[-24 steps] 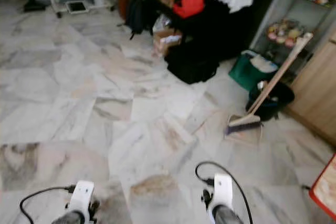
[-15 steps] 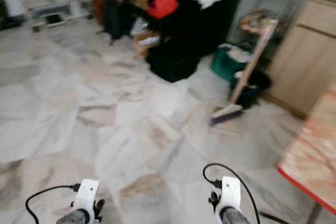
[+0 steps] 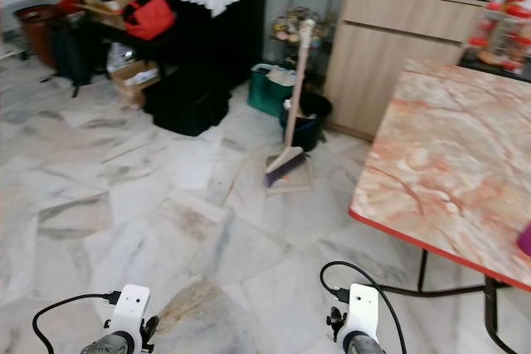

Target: Setting the table

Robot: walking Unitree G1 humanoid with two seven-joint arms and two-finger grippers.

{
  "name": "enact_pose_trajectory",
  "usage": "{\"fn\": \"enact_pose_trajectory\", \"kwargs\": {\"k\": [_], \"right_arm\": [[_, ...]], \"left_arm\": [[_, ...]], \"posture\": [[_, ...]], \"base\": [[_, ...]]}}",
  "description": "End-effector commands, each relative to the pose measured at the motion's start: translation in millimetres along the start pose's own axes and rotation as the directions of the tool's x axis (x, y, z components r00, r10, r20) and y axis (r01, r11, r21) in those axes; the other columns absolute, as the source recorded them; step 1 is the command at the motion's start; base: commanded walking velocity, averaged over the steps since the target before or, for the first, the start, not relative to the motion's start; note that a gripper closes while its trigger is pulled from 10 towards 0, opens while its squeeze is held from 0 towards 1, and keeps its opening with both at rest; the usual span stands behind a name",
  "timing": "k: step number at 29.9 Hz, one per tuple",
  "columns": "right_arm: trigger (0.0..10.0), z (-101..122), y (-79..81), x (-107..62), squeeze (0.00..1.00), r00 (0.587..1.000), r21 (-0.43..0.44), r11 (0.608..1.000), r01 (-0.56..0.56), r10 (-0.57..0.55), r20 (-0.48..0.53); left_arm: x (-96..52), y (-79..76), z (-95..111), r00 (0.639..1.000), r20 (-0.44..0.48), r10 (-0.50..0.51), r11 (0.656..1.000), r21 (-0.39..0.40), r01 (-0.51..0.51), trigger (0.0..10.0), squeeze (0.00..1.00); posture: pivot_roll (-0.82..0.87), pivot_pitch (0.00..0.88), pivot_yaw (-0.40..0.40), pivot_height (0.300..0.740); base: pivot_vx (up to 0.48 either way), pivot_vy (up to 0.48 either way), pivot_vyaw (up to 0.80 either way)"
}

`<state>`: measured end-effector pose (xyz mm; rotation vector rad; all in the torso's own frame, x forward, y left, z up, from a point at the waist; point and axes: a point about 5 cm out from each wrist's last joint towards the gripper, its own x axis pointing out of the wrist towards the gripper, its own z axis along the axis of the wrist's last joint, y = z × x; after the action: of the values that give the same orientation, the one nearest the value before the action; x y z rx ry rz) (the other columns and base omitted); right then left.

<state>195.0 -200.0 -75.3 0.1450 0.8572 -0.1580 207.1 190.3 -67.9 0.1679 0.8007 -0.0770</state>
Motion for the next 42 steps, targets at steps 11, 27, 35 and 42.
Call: {"fn": "enact_pose_trajectory", "kwargs": {"k": [11,27,35,42], "right_arm": [[10.0,1.9,-2.6,0.1,0.00,1.000,0.015,1.000,0.011,-0.011,0.005],[10.0,3.8,-5.0,0.3,0.00,1.000,0.013,1.000,0.015,-0.015,0.007],[10.0,4.7,-7.2,-0.3,0.00,1.000,0.031,0.999,0.013,-0.014,0.027],[10.0,5.2,-6.8,-0.2,0.00,0.999,0.038,0.999,0.014,-0.015,0.029]], "left_arm": [[-0.2,-1.2,-0.7,1.000,0.002,-0.005,1.000,0.014,0.005,10.0,0.00],[-0.4,-5.5,-2.5,1.000,-0.002,-0.006,1.000,0.010,0.006,10.0,0.00],[-0.1,-7.3,-2.0,1.000,0.000,-0.006,1.000,-0.001,0.006,10.0,0.00],[-0.2,-8.2,-2.3,1.000,0.000,-0.008,1.000,-0.005,0.008,10.0,0.00]], "posture": [[0.01,0.021,-0.035,0.740],[0.01,0.070,-0.046,0.740],[0.01,0.091,-0.057,0.740],[0.01,0.096,-0.057,0.740]], "base": [[0.000,-0.185,-0.69],[0.000,-0.161,-0.69],[0.000,-0.315,-0.26],[0.000,-0.313,0.00]]}}
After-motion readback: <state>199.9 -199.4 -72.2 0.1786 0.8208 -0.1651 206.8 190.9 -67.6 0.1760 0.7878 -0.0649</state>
